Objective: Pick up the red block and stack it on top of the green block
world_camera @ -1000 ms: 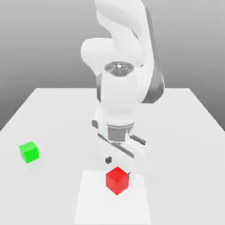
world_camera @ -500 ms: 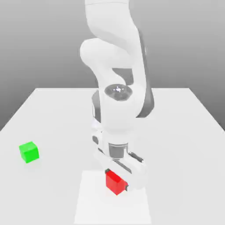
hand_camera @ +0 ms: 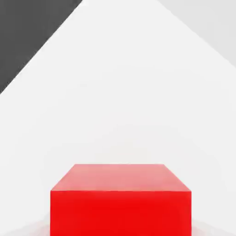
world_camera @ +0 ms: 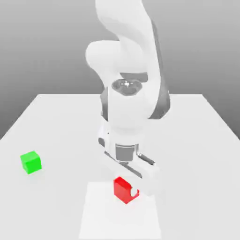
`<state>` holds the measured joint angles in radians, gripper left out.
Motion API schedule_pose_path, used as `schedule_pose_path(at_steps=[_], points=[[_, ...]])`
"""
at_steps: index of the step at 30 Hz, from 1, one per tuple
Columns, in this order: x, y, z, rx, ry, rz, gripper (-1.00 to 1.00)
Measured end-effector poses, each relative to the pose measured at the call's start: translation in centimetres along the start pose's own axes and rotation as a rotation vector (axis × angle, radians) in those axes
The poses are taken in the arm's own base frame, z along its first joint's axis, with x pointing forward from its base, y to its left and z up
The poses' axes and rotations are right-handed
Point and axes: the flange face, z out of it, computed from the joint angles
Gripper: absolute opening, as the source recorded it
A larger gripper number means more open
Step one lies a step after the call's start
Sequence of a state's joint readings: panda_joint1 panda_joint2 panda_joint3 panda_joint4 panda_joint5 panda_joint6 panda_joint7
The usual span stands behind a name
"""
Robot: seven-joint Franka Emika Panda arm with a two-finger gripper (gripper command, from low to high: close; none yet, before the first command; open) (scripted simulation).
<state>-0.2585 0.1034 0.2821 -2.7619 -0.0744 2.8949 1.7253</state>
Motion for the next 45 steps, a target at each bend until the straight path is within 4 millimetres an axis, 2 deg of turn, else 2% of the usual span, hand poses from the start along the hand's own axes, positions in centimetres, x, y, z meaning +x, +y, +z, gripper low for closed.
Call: schedule_pose_path(at_steps=[8,15,17,18,20,24,32,36,41,43,45], points=[[-0.1,0.1,-2.1,-0.002,0.003,-0.005,-1.0],[-0.1,1.2,-2.3,-0.023,0.01,-0.017,-1.0],[0.5,1.5,-2.2,-0.03,0.014,0.021,-1.0],[1.8,1.5,-2.3,-0.033,0.017,0.091,-1.0],[5.7,1.5,-2.4,-0.036,0.025,0.283,-1.0],[11.6,2.3,-2.9,-0.039,0.038,0.637,-1.0],[22.1,6.1,-4.2,-0.033,0.054,1.342,-1.0],[26.6,9.0,-5.1,-0.024,0.055,1.688,-1.0],[31.7,13.5,-6.3,-0.008,0.049,2.12,-1.0],[31.7,13.5,-6.3,-0.005,0.049,2.12,-1.0],[33.0,14.7,-7.0,0.014,0.02,2.241,-1.0]])
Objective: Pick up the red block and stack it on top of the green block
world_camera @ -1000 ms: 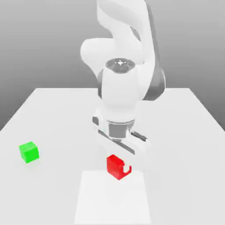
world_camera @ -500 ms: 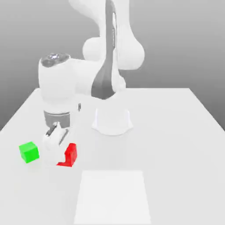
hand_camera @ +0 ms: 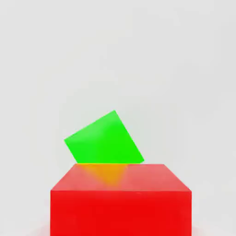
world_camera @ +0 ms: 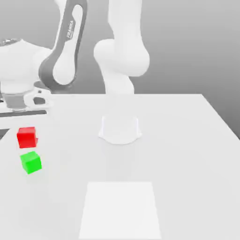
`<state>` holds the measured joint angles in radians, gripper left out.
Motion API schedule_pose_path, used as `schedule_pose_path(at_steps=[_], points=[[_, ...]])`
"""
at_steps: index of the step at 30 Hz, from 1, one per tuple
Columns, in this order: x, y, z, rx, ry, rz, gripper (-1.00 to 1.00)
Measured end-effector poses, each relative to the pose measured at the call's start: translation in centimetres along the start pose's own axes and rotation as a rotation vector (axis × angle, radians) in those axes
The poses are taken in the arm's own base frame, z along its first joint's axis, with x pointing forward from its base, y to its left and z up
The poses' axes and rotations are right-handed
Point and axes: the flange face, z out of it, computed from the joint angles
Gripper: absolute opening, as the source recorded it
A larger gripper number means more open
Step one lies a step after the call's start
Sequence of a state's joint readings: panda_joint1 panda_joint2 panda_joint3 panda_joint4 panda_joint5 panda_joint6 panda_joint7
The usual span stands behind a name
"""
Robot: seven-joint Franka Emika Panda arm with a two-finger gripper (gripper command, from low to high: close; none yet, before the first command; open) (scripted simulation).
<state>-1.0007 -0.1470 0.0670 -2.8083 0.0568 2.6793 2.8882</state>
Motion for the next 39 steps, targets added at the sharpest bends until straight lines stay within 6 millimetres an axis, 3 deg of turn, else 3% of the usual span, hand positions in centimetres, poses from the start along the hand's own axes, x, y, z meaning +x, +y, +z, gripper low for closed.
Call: schedule_pose_path(at_steps=[6,14,30,39], points=[[-0.4,-0.2,-0.5,-0.036,-0.042,0.038,-1.0],[-0.7,0.1,0.3,-0.075,-0.061,0.04,-1.0],[-0.3,0.3,4.5,-0.073,-0.019,0.043,-1.0],[0.4,-0.7,6.8,-0.008,0.014,0.047,-1.0]])
